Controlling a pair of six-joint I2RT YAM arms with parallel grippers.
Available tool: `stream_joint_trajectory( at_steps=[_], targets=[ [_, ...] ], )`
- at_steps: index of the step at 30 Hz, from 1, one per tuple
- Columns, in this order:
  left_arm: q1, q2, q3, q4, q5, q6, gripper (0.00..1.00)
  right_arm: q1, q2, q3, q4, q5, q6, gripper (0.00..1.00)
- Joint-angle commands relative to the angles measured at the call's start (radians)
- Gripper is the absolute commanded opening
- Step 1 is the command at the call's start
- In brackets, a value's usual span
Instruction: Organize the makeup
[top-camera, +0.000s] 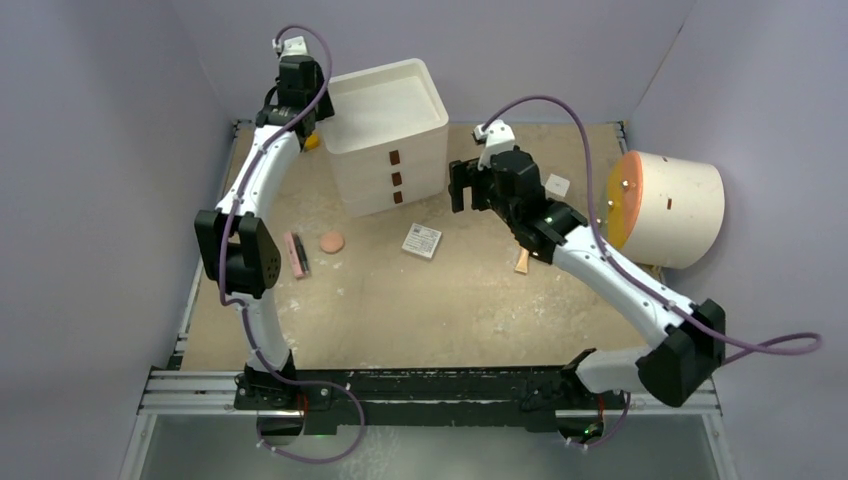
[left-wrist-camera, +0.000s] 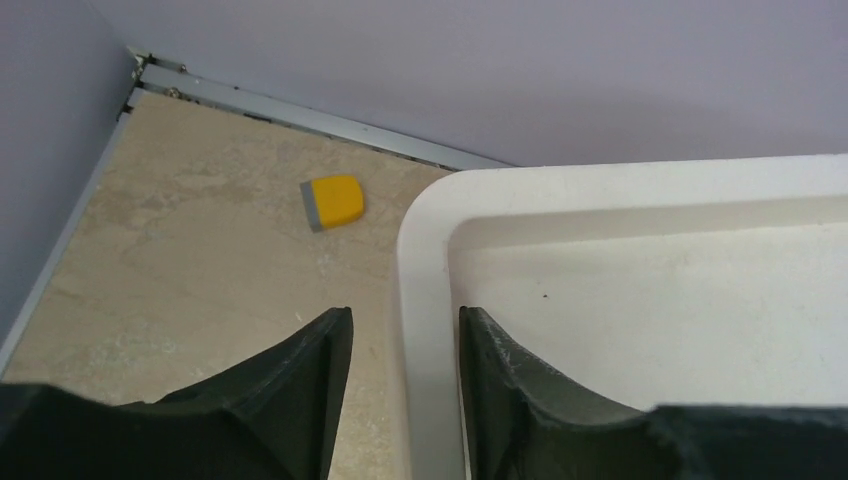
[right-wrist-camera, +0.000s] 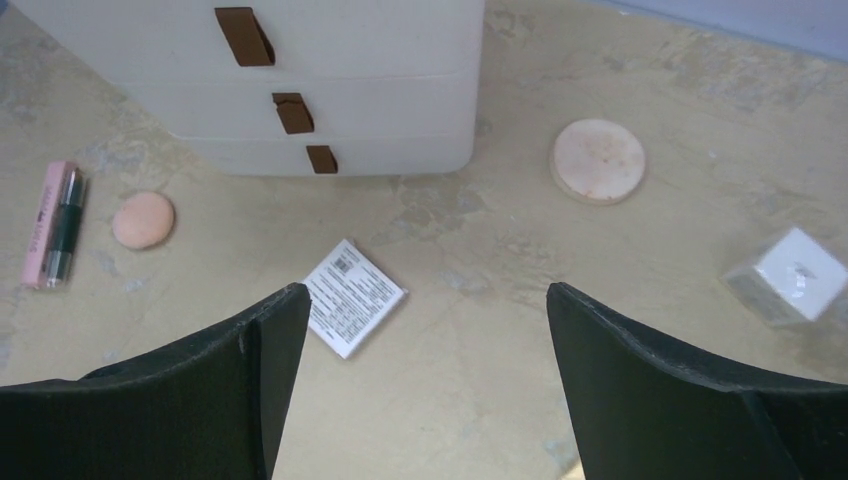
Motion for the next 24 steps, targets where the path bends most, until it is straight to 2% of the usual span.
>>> stream_joint_trajectory(
  at_steps=[1,3,5,10,16,24],
  targets=[
    [0.005,-0.029,0.010,0.036,-0.014,-0.006,0.39,-0.018,0.118,0.042,0.181,-0.039,0.109,0.87],
    [0.006,-0.028,0.011,0.036,-0.005,-0.007,0.22,-0.021,0.197,0.069,0.253,-0.049,0.122,0.86],
    [0.007,-0.026,0.012,0.034,0.005,-0.012,0.00,-0.022,0.281,0.103,0.327,-0.057,0.128,0.83],
    [0.008,-0.027,0.008,0.022,0.018,-0.015,0.00,-0.001,0.447,0.212,0.456,-0.063,0.103,0.73],
    [0.016,-0.011,0.038,-0.019,0.001,-0.020,0.00,0.105,0.492,0.247,0.528,0.016,0.036,0.75],
    [0.033,0.078,0.148,-0.119,-0.019,-0.101,0.00,0.173,0.548,0.301,0.561,0.030,0.007,0.79]
  ],
)
